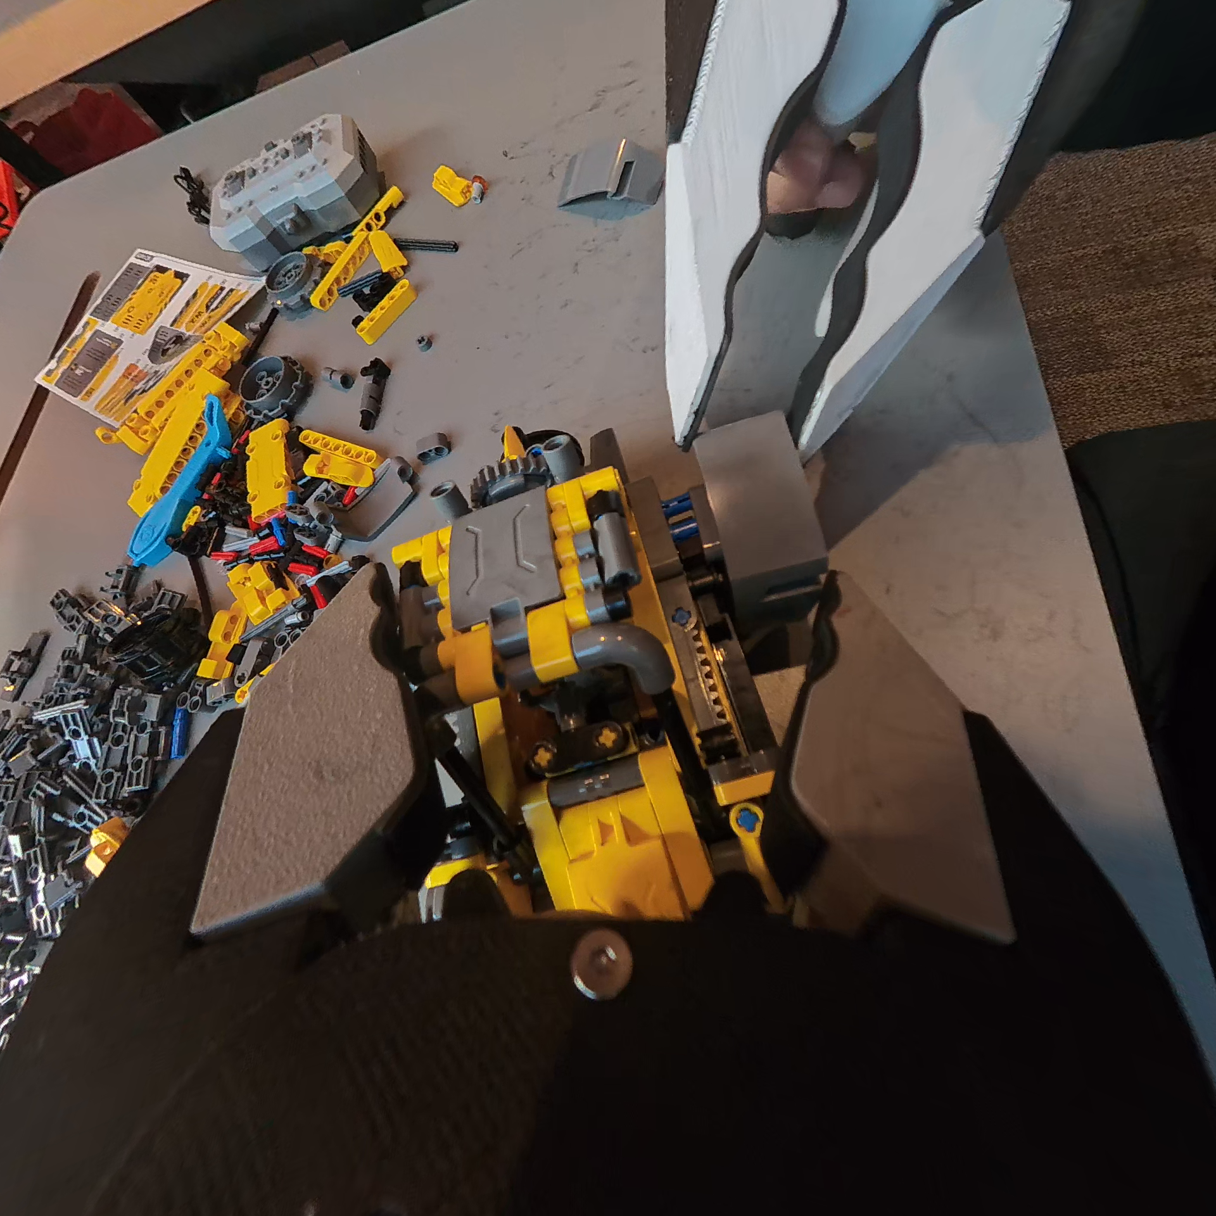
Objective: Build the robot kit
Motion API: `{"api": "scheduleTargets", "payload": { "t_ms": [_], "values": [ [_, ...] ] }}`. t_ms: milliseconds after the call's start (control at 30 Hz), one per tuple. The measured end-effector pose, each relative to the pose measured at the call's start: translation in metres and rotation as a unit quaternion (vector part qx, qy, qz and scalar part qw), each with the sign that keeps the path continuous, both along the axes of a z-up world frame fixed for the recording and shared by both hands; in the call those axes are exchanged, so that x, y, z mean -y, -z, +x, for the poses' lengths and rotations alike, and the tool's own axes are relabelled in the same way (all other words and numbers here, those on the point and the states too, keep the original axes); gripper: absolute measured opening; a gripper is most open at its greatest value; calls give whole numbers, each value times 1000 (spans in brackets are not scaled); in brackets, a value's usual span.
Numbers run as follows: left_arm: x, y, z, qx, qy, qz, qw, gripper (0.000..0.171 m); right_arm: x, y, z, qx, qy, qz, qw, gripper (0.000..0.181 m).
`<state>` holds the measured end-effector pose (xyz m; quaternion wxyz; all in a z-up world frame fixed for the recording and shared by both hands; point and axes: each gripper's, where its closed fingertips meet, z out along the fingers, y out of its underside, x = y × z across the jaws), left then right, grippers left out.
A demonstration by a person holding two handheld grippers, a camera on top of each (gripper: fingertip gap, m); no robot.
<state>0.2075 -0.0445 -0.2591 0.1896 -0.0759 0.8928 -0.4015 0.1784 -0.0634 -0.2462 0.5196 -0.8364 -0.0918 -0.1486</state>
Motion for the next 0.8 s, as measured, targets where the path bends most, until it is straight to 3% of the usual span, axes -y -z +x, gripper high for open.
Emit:
{"api": "scheduleTargets", "payload": {
  "t_ms": [233, 500, 567, 733, 800],
  "values": [
    [0, -1, 0, -3, -1, -5, 1000, 122, -1, -10, 4, 61, 10, -9, 998, 11],
    [1, -1, 2, -9, -8, -9, 1000, 122, 2, -6, 7, 7, 9, 8, 1000, 12],
    [1, 0, 3, -1, -12, -2, 1000, 122, 4, 4, 9, 1, 14, -20, 1000, 0],
    [1, 0, 2, 0, -10, -2, 1000, 122, -2, 12, 11, -1, 28, -26, 999, 6],
    [1, 0, 2, 1, -10, -3, 1000, 122, -1, 11, 16, -26, 37, -20, 999, 19]
  ]
}}
